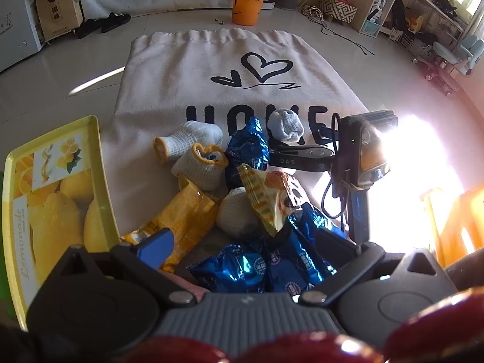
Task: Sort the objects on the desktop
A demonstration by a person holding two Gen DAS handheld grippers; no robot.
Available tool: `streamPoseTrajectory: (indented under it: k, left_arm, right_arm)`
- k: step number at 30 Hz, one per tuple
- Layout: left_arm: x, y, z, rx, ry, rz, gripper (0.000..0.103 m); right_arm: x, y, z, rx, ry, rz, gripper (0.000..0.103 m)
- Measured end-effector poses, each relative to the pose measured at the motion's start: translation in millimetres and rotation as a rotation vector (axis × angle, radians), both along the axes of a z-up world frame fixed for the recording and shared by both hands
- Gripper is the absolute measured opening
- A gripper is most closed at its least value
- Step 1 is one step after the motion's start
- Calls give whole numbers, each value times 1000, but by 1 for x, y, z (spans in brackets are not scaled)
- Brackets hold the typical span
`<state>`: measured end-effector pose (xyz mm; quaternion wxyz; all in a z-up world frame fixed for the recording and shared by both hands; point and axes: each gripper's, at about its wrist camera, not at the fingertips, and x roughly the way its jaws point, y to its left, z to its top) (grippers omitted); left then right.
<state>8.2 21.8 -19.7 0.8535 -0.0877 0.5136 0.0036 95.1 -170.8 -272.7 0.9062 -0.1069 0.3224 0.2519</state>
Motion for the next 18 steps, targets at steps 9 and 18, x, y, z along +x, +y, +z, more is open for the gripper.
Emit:
streamPoseTrajectory:
  k: [9,18]
  left_arm:
    - [-1,2,3,35,-20,12,103]
    - [3,20,0,5,1,63,103]
  right_arm:
    - [0,0,0,0,0,0,103]
    - [0,0,0,0,1,0,103]
